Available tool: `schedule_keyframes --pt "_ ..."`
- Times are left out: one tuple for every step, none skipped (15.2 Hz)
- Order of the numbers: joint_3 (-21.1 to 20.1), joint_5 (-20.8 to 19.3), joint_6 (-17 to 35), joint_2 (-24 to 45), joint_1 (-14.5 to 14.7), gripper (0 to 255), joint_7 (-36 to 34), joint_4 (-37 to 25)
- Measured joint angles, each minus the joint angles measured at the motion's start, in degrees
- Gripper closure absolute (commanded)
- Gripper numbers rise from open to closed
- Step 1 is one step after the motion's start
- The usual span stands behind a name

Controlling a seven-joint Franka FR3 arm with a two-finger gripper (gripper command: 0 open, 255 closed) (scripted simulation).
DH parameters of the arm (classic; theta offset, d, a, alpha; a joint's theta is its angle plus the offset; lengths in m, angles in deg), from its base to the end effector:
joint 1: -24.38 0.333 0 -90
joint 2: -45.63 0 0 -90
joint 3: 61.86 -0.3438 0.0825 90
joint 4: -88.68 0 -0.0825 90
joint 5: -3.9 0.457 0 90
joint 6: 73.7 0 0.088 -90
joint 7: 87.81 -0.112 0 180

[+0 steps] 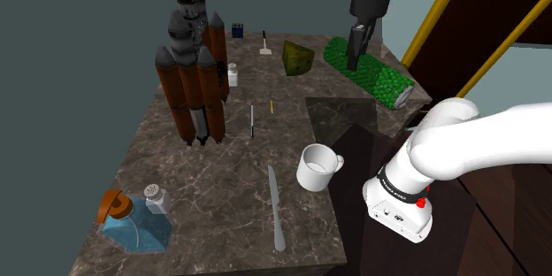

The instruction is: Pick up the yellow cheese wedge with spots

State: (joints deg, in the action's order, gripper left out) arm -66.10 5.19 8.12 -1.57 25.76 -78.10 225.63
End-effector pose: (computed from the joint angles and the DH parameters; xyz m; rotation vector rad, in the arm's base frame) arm 0.3303 0.0413 0.5876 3.0861 0.3748 -0.2197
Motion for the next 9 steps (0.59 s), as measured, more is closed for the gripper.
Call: schedule_keyframes --pt "0.00 0.00 0.00 0.00 0.00 0 0.00 0.00" --pt "0.13 -0.08 0.82 0.57 -0.14 0 0.04 0.17" --pt "0.65 -0.50 2.23 1.83 -0.50 0 0.43 0.17" --pt "0.94 -0.68 3.66 2.94 -0.77 0 0.53 0.27" --pt "1.50 -1.10 5.33 4.66 -1.18 0 0.93 -0.02" --pt "2.06 -1.48 6.95 6.10 -1.58 0 1.32 -0.08" --pt "2.75 -1.94 8.84 8.03 -2.04 0 1.85 -0.35" --pt "3.29 -2.25 10.45 9.46 -2.40 0 2.19 -0.44" --pt "3.68 -2.42 11.95 11.11 -2.69 0 2.35 -0.87"
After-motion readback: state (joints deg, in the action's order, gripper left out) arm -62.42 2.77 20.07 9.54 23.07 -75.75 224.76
